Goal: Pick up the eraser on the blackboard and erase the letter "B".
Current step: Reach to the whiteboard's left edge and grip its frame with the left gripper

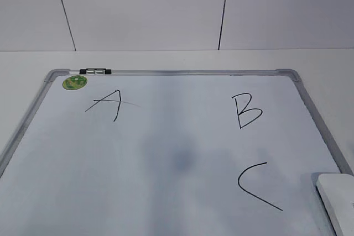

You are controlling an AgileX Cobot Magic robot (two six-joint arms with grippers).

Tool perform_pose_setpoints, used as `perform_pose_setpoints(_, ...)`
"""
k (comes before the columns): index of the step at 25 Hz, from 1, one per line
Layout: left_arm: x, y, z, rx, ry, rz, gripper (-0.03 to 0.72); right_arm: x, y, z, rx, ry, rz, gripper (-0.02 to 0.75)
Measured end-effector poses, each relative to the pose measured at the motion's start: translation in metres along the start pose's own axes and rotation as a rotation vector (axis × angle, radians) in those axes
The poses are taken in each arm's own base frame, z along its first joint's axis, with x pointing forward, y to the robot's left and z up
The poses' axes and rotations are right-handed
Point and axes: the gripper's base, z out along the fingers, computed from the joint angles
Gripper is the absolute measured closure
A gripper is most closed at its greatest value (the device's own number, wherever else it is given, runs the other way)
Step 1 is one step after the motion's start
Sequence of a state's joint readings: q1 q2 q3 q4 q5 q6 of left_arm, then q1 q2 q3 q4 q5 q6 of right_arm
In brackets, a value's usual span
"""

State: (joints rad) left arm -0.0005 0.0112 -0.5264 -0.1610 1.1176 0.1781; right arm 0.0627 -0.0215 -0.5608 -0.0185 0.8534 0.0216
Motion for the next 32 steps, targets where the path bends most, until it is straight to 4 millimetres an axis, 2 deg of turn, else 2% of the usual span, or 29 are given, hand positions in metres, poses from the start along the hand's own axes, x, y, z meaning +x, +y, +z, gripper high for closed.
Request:
perform_pose_setpoints(3, 0.000, 0.000, 0.000, 0.000, 0.000, 0.000, 0.534, -0.004, -0.001, -0.013, 0.005, 0.058, 0.000, 0.265)
perform_pose_setpoints(7, 0.000, 0.000, 0.000, 0.000, 0.000, 0.000, 0.534, 0.007, -0.003, -0.019, 0.031, 0.202, -0.013, 0.265)
perform_pose_setpoints(19, 0.000, 0.000, 0.000, 0.000, 0.000, 0.000, 0.534, 0.040, -0.010, 0.006, 0.099, 0.348, -0.062, 0.266)
perform_pose_setpoints(32, 0.000, 0.000, 0.000, 0.000, 0.000, 0.000, 0.534, 0.042, -0.011, 0.007, 0.112, 0.356, -0.072, 0.266)
